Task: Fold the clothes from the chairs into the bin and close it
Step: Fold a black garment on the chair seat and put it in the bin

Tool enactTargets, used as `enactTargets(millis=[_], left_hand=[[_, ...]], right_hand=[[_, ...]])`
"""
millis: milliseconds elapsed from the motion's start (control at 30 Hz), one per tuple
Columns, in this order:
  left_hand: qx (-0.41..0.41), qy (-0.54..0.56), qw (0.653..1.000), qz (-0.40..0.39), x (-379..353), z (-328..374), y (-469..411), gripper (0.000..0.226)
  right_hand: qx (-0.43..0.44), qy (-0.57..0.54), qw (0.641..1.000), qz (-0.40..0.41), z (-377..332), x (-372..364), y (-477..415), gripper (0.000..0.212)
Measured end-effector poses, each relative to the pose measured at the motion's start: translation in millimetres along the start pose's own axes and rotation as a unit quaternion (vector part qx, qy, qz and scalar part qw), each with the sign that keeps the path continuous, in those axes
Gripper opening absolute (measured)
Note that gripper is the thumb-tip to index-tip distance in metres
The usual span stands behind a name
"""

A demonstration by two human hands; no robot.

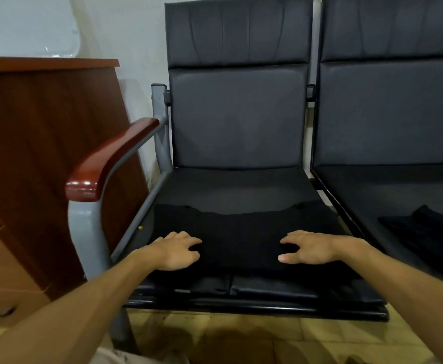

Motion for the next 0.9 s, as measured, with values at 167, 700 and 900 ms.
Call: enactTargets(millis=[167,700,900], left_hand=[[0.041,0.033,0.984,0.169,4,-30,12,0.038],[0.142,0.075,0.948,0.277,13,-34,1,0.029],[0.17,0.209,0.942,0.199,22,-25,-3,0.019]], right_hand=[[-0.009,0.039,0.999,0.036,-12,0,5,0.062],[-0.001,0.085,0.976,0.2,-56,24,-44,0.025],[0.012,0.072,0.97,0.232,-48,26,-38,0.024]])
Point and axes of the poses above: each hand's wrist, its own y-axis away from the middle knuckle, its own x-axis out of the back of the hand, z = x × y, the point moved 2 cm from there along -y, towards the middle knuckle, and after that the axes turned 11 degrees about -z, right-handed, at the moved point
